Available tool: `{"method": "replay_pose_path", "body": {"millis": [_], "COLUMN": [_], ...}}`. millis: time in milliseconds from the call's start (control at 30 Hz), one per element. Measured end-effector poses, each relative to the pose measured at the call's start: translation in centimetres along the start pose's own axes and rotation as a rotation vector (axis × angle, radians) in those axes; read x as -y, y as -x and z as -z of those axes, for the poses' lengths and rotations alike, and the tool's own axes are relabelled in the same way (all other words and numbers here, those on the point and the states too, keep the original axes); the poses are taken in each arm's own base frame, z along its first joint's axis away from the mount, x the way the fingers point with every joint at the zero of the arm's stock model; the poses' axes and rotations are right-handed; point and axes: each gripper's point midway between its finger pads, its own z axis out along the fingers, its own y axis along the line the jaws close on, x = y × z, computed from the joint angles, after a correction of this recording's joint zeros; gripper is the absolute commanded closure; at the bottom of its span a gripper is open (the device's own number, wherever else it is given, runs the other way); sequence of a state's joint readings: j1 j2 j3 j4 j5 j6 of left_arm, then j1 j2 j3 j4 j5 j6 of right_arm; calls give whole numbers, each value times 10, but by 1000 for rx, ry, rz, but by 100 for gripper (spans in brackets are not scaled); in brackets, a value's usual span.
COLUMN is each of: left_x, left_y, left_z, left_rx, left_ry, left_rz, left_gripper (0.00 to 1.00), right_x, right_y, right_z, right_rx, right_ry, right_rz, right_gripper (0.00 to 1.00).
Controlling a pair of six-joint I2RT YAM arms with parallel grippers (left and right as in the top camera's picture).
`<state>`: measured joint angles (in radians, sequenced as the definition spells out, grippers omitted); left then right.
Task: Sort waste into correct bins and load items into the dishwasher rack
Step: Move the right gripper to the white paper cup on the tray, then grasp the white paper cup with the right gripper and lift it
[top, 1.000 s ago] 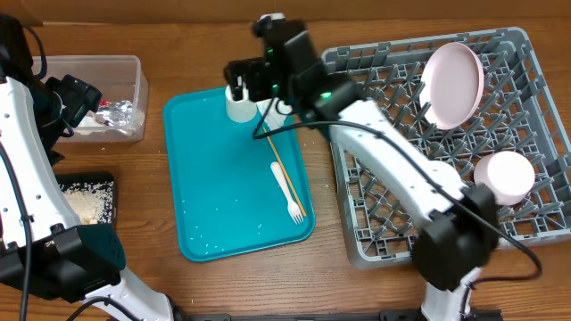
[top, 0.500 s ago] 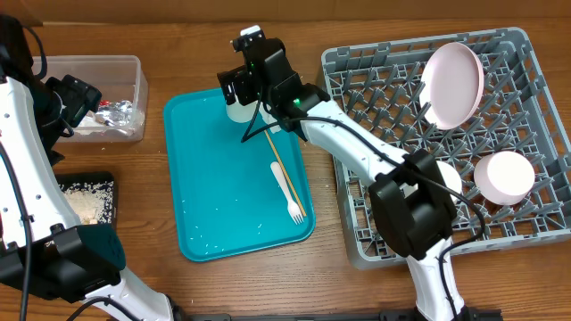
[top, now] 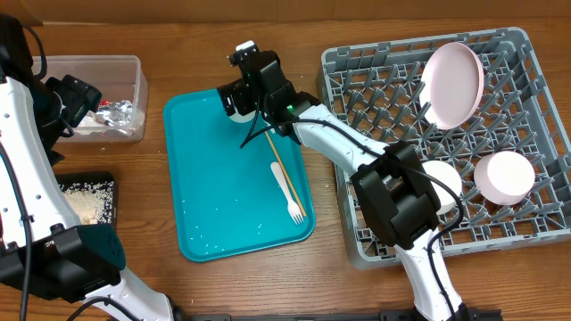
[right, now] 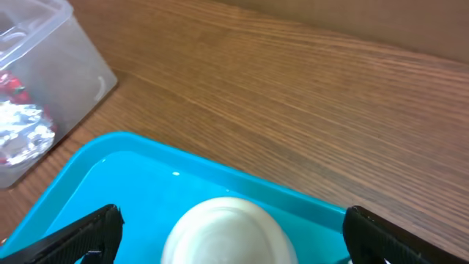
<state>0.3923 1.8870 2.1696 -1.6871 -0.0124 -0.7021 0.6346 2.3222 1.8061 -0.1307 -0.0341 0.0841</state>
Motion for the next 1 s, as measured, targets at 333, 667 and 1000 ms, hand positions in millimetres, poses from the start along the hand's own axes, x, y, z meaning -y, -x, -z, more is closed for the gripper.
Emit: {"method": "replay_pose_path", "body": {"millis": [333, 667, 1000], "left_x": [0, 0, 0], "left_y": [0, 0, 0], "left_z": [0, 0, 0], "left_rx": [0, 0, 0], "left_ry": [0, 0, 0], "left_rz": [0, 0, 0], "left_gripper": [0, 0, 0], "right_x": [-12, -16, -13], "right_y": [-17, -35, -42], "right_z": [-9, -18, -18], "right_rx": [-36, -76, -101], "right_ry": [52, 60, 41], "right_rz": [3, 6, 8], "right_gripper": [0, 1, 26]}}
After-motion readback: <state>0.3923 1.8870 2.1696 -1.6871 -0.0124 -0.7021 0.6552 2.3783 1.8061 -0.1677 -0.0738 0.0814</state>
